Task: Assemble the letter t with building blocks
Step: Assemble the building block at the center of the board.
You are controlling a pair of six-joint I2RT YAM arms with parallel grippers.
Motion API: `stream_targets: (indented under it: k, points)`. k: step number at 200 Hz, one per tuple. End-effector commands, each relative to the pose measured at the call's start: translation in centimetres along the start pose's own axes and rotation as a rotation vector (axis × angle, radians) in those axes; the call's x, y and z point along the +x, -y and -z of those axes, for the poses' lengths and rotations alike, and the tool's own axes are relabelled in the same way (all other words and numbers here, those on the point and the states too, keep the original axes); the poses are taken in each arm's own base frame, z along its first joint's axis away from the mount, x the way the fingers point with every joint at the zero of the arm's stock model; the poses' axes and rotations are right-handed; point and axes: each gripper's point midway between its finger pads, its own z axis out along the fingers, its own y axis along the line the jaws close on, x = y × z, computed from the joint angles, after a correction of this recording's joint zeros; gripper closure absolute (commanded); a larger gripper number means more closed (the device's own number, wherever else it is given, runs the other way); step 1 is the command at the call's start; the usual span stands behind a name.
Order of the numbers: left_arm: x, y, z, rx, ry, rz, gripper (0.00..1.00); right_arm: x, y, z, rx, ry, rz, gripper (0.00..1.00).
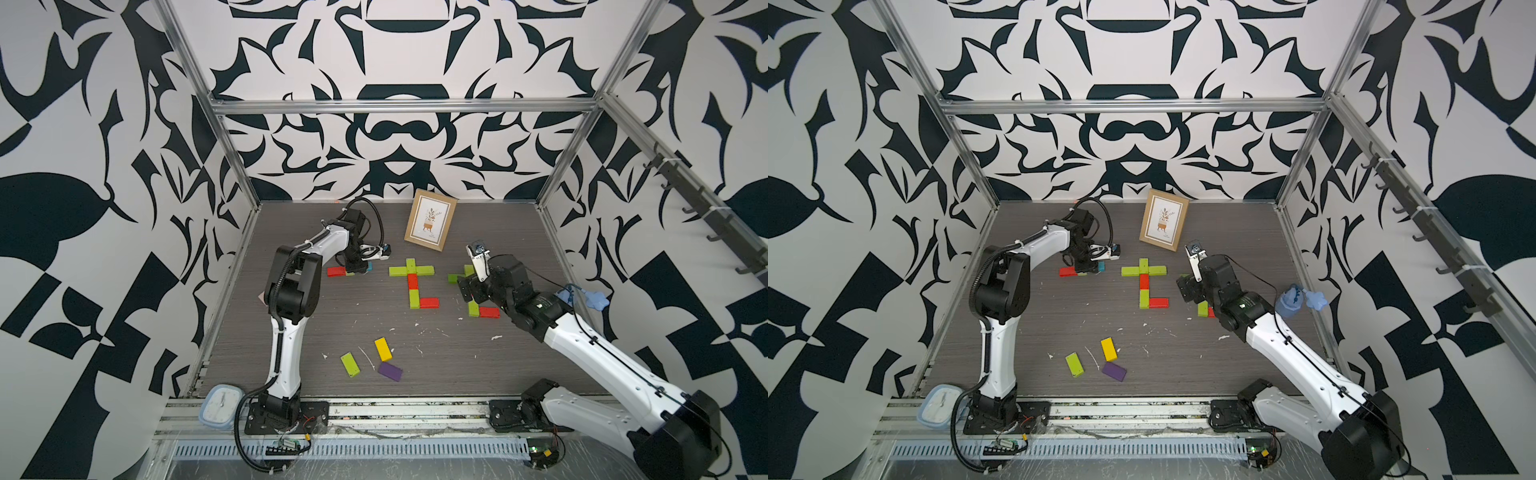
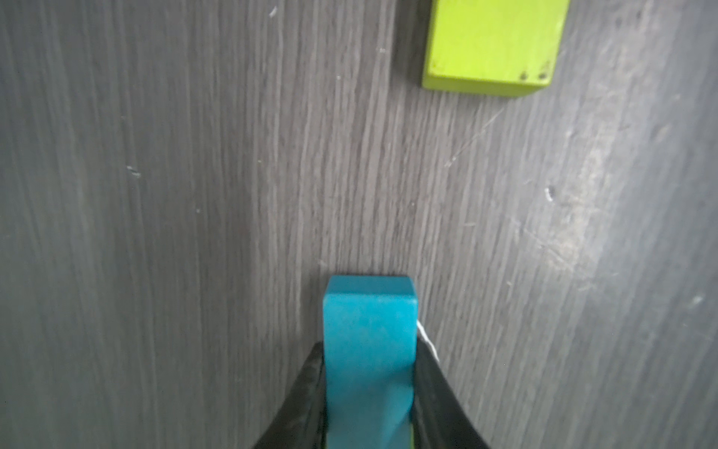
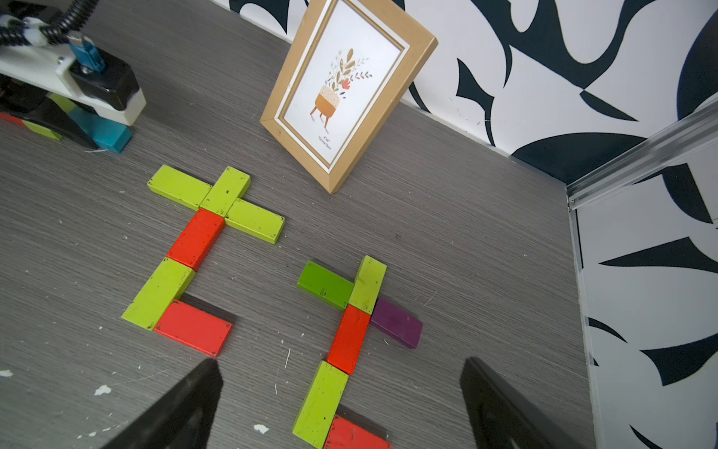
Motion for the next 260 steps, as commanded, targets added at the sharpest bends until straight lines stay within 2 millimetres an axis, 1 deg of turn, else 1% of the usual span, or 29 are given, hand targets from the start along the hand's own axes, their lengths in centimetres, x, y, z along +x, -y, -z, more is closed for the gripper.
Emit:
stream_targets:
  k: [1,94,112,115,123,210,239,260]
  points:
    - [1.7,3.5,-0.6,0.132,-0.041,0.008,0.83,-0.6,0.2,0.5,0.002,0.035,-0.017,0.01]
    - [1.7,3.6,-0.7,0.138,-0.042,0.013,0.82,-0.6,0.3,0.5,0.007,0.035,-0.017,0.01]
    - [1.7,3.6,-0.6,0.138,-0.041,0.014,0.79,-0.6,0.3,0.5,0.007,0.036,-0.018,0.01]
    - [1.9,4.1,-0.5,0.157,-0.05,0.017,0.79,-0.6,0.3,0.5,0.007,0.035,-0.017,0.01]
    - [2.0,4.3,-0.5,0.162,-0.05,0.018,0.79,-0.6,0.3,0.5,0.007,0.035,-0.016,0.01]
    - [2.0,4.4,-0.7,0.17,-0.052,0.02,0.76,-0.6,0.3,0.5,0.008,0.035,-0.017,0.01]
    - [2.1,4.6,-0.7,0.173,-0.054,0.022,0.69,-0.6,0.3,0.5,0.01,0.035,-0.016,0.01]
    - [2.2,4.6,-0.7,0.173,-0.057,0.02,0.66,-0.6,0.3,0.5,0.008,0.036,-0.016,0.01]
